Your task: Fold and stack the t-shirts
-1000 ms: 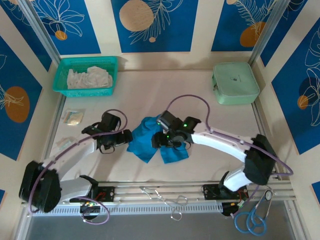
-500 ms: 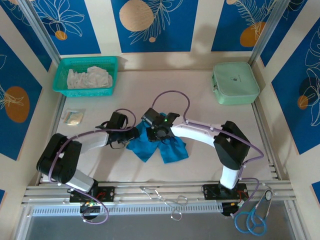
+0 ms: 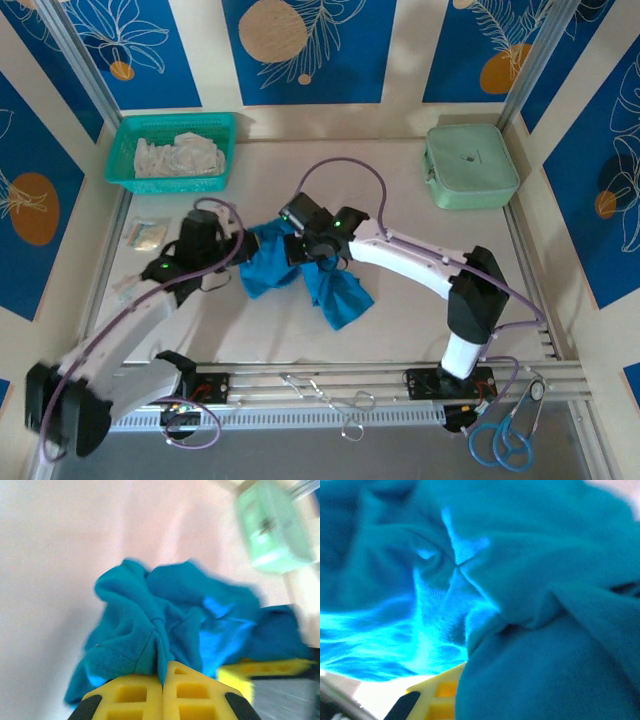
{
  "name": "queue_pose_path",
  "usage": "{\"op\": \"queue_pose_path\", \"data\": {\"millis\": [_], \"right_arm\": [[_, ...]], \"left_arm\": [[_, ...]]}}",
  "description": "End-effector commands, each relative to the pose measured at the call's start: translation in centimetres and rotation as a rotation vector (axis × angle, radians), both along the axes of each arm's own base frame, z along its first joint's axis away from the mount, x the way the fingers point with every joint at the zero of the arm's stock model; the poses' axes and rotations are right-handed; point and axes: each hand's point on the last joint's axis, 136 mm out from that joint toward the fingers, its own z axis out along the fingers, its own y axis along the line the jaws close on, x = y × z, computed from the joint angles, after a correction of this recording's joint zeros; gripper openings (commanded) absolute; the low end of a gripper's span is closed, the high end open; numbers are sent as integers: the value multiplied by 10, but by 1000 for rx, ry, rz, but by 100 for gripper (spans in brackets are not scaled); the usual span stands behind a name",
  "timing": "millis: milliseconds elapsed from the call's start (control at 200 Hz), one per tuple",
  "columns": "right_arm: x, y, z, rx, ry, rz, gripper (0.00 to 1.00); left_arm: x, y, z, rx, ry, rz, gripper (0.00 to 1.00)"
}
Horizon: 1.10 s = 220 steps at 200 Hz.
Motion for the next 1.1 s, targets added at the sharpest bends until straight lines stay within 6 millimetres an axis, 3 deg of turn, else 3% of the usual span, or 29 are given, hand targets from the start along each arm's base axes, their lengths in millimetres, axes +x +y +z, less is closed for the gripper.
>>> {"op": "queue_pose_path", "data": {"millis": [0, 140, 285, 425, 570, 670, 806, 981, 1096], "right_arm": [[1, -4, 45, 75, 1, 44, 0], [30, -15, 60, 118, 17, 15, 0], [76, -30, 61, 141, 4, -34, 0], [122, -57, 49, 108, 1, -123, 0], [141, -84, 32, 42, 21, -202, 0], [136, -98, 22, -2, 40, -236, 16], [112, -111, 18, -22, 46, -246, 41], [61, -138, 16, -38, 60, -270, 51], [18, -143, 6, 11, 129, -276, 53]], "left_arm": [[-30, 30, 22, 147, -1, 11, 0], [-47, 23, 40, 88, 13, -39, 0], [-52, 11, 36, 11, 42, -64, 0], [-54, -10, 32, -48, 61, -113, 0], [-55, -44, 16, -22, 89, -189, 0], [-52, -72, 3, -18, 107, -239, 0], [-44, -107, -9, -21, 116, -295, 12], [-37, -145, -14, -19, 122, -379, 47], [-34, -151, -11, -16, 101, -393, 64]]}}
